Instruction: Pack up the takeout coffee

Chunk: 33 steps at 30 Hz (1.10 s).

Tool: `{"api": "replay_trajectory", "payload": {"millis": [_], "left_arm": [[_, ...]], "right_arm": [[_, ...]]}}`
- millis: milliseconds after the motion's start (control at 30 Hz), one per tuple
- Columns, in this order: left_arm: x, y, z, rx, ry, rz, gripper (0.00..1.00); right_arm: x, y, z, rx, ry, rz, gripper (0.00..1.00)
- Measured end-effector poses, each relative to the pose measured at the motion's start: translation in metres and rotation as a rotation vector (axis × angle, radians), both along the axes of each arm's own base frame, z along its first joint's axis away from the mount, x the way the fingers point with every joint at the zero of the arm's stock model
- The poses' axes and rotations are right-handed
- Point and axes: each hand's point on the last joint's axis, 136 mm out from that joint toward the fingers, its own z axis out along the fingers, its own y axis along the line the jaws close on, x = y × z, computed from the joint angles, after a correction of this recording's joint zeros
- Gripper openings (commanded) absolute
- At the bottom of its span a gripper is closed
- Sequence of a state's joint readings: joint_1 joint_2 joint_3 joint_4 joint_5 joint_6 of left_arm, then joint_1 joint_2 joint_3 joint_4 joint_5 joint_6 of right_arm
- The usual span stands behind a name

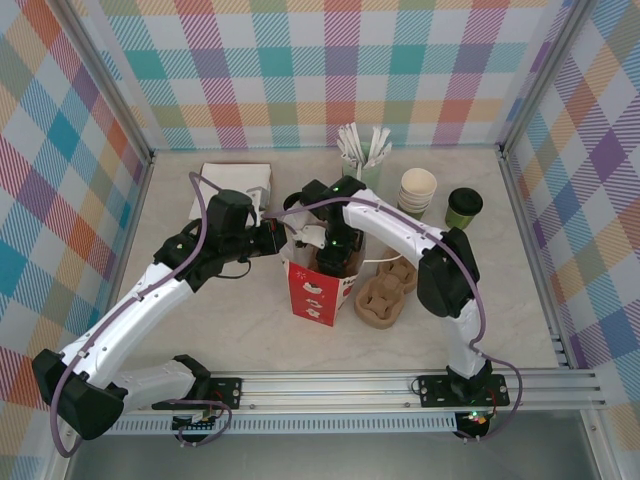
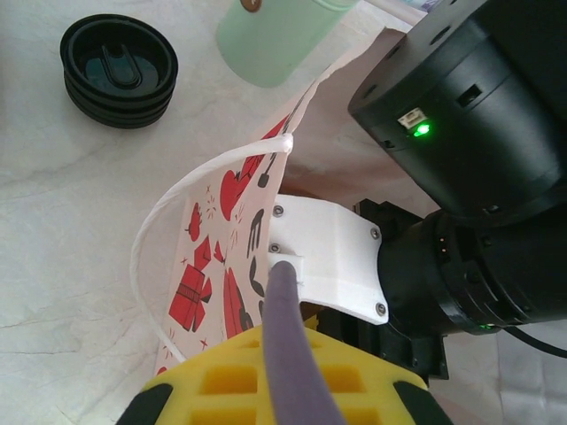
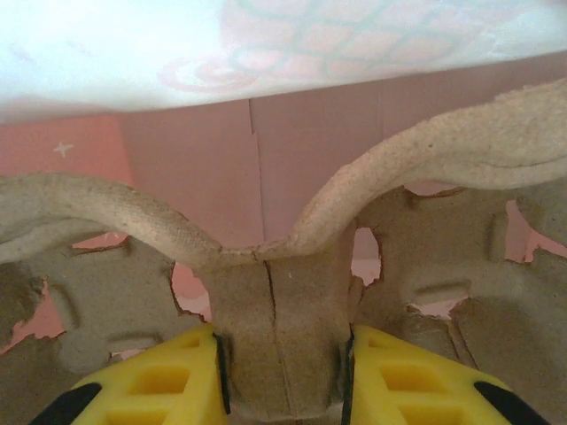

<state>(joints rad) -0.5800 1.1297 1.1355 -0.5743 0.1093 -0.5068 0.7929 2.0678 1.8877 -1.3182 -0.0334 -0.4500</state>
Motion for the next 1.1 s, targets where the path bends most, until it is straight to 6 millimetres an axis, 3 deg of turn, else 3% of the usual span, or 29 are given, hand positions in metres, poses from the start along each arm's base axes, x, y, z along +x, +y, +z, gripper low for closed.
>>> {"api": "replay_trajectory", "payload": {"millis": [700, 1100], "left_arm": [[0.000, 0.004, -0.004, 0.021, 0.008, 0.014, 0.00], [0.000, 0.005, -0.003, 0.021, 0.005, 0.016, 0.00]], "right_arm": [[0.000, -0.004, -0.033, -0.048, 0.026, -0.001, 0.39], [-0.002, -0.004, -0.031, -0.051, 0.040, -0.025, 0.59]]}}
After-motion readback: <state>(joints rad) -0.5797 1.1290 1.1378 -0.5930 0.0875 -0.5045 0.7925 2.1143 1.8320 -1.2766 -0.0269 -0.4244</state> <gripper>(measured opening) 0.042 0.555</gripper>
